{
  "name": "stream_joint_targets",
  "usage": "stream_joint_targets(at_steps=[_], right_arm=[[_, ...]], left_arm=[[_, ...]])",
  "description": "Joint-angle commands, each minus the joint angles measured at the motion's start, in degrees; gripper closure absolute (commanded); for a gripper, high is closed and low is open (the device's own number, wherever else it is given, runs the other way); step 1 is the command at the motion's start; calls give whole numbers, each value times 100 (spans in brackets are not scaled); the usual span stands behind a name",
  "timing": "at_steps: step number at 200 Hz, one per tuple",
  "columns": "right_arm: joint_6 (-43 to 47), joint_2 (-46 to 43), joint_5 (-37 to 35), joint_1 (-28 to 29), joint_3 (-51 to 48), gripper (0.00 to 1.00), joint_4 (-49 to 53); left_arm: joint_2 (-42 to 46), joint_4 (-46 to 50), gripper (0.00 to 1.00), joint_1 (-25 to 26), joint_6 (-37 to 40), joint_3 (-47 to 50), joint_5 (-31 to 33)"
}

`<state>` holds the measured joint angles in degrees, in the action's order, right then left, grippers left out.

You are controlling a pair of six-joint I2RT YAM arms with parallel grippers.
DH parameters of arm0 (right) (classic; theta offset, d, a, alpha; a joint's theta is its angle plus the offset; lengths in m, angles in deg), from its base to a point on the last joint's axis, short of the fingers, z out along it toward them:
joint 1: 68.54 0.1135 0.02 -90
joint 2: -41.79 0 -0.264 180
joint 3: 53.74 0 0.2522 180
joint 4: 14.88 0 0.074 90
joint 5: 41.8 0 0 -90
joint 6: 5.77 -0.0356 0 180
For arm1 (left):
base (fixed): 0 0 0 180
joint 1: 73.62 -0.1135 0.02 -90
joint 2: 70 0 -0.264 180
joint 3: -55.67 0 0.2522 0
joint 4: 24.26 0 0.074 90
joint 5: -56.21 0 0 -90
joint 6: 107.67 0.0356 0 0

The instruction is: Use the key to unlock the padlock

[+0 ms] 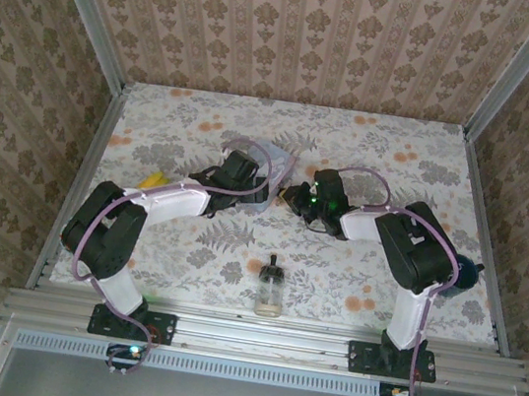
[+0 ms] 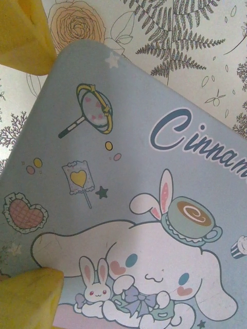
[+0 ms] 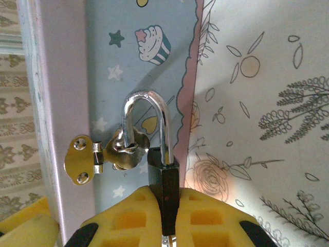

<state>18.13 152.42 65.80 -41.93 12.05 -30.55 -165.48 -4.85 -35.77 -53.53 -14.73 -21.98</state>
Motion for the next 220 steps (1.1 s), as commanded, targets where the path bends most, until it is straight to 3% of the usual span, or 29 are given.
stream_joint_targets(at_steps=[1,70,143,187,220], right_arm=[[-301,46,-454,-120,95,100,-748],[-620,42,-1069,-121,-235,100,-1453],[-746,-141,-1239,-27,-569,100,-1418],[-864,-495,-1710,149,-1261,100,-1673],[-982,-413,-1773,161,-1358,100,-1838]], left_arm=[[-23,613,4,-14,48,189,-70],[-79,595,5,-45,37,194,-109],[-85,547,9,-129,-53,137,-171],[197,516,1,31,-119,-192,295],[-205,535,0,221,42,-682,594]])
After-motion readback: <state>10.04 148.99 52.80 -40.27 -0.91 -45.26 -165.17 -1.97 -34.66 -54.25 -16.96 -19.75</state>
